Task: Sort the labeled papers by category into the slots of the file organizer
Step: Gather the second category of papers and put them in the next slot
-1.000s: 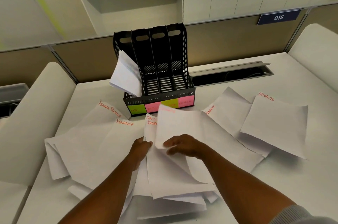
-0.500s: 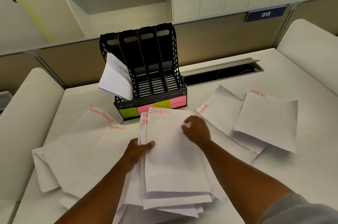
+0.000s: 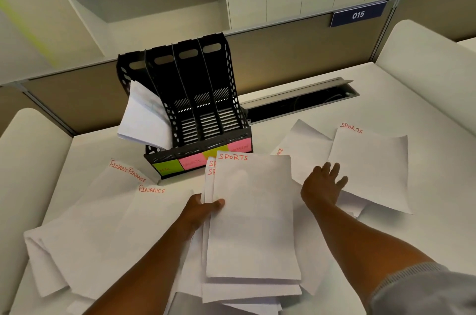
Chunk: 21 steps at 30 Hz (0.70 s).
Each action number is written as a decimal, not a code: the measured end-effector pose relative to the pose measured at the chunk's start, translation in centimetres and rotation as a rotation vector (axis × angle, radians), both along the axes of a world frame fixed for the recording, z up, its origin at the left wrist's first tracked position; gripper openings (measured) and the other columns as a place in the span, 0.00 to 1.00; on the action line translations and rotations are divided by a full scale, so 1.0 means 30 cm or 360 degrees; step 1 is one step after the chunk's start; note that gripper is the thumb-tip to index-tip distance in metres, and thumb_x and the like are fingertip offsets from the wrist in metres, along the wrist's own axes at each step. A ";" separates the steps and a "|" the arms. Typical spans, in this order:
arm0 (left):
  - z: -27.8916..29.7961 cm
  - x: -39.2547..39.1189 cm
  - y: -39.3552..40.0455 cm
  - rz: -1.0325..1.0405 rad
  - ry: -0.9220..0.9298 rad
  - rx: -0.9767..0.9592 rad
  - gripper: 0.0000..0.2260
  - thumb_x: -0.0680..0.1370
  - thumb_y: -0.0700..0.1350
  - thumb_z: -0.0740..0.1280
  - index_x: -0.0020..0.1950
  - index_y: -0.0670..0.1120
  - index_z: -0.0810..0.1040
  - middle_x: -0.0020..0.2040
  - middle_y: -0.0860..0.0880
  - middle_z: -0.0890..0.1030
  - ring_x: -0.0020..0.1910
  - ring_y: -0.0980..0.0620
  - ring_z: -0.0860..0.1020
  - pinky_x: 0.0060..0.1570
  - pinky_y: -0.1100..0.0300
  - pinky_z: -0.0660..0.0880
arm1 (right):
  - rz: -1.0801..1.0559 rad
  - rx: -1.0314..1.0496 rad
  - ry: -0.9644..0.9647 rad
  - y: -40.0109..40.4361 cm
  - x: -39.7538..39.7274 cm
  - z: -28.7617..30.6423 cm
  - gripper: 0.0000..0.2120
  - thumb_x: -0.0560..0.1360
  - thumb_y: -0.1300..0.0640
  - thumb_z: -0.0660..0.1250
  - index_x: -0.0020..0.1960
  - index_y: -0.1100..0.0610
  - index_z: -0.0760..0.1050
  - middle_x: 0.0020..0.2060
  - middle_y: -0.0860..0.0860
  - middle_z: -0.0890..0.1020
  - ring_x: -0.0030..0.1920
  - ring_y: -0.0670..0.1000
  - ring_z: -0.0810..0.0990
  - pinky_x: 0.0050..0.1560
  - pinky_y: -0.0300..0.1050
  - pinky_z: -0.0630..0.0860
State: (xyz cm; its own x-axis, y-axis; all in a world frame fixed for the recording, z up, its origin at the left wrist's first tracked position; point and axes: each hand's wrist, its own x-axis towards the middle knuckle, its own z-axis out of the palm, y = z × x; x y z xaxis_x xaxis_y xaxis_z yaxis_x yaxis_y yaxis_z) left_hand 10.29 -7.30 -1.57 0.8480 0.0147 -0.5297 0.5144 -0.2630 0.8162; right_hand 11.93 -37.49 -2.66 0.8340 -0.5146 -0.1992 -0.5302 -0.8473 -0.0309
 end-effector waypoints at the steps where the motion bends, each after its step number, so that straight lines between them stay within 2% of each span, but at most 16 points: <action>1: -0.003 0.003 -0.007 -0.0021 0.0002 -0.0002 0.12 0.71 0.49 0.75 0.52 0.48 0.79 0.47 0.47 0.84 0.43 0.50 0.83 0.36 0.63 0.78 | -0.0005 -0.0006 0.0022 -0.008 0.000 0.001 0.24 0.76 0.61 0.57 0.72 0.60 0.62 0.77 0.58 0.55 0.77 0.61 0.44 0.74 0.63 0.47; 5: -0.019 0.011 -0.026 -0.0064 0.0037 0.0005 0.20 0.72 0.50 0.75 0.59 0.43 0.78 0.52 0.43 0.84 0.50 0.44 0.83 0.49 0.52 0.81 | -0.0021 -0.0011 0.0066 -0.042 0.005 -0.010 0.23 0.77 0.61 0.56 0.72 0.60 0.63 0.76 0.59 0.55 0.77 0.61 0.45 0.75 0.62 0.48; 9: -0.027 0.010 -0.033 -0.0050 0.0035 -0.0010 0.20 0.72 0.49 0.75 0.60 0.42 0.78 0.51 0.44 0.84 0.48 0.46 0.83 0.44 0.57 0.80 | -0.0133 0.0033 0.0099 -0.057 0.010 -0.021 0.21 0.76 0.60 0.58 0.69 0.61 0.66 0.74 0.60 0.61 0.76 0.62 0.51 0.74 0.61 0.51; 12: -0.030 0.011 -0.033 -0.0038 0.0039 0.0013 0.19 0.72 0.50 0.75 0.59 0.44 0.78 0.51 0.45 0.84 0.48 0.46 0.83 0.42 0.59 0.80 | -0.0243 0.0059 0.0046 -0.062 0.017 -0.017 0.17 0.74 0.60 0.60 0.62 0.61 0.71 0.64 0.58 0.72 0.70 0.60 0.62 0.71 0.61 0.57; 17: -0.036 0.007 -0.036 0.0040 0.0042 0.0087 0.13 0.72 0.49 0.75 0.53 0.48 0.77 0.46 0.49 0.82 0.43 0.51 0.82 0.34 0.64 0.77 | -0.0198 0.0238 -0.0384 -0.036 0.020 -0.003 0.15 0.70 0.63 0.61 0.56 0.61 0.69 0.51 0.58 0.78 0.55 0.59 0.75 0.65 0.58 0.64; 19: -0.042 0.007 -0.033 0.0085 0.0041 0.0142 0.10 0.73 0.48 0.74 0.51 0.49 0.76 0.44 0.50 0.81 0.41 0.52 0.81 0.34 0.64 0.76 | -0.0132 0.0400 -0.0577 -0.008 0.030 0.018 0.14 0.68 0.64 0.60 0.54 0.60 0.67 0.47 0.58 0.80 0.48 0.61 0.78 0.56 0.55 0.71; 21: -0.049 0.006 -0.024 0.0135 0.0046 0.0167 0.11 0.74 0.48 0.73 0.52 0.47 0.77 0.45 0.48 0.82 0.42 0.51 0.81 0.37 0.61 0.76 | -0.0032 0.0598 -0.0733 0.028 0.044 0.048 0.10 0.71 0.62 0.58 0.53 0.58 0.65 0.46 0.58 0.82 0.45 0.62 0.81 0.47 0.52 0.74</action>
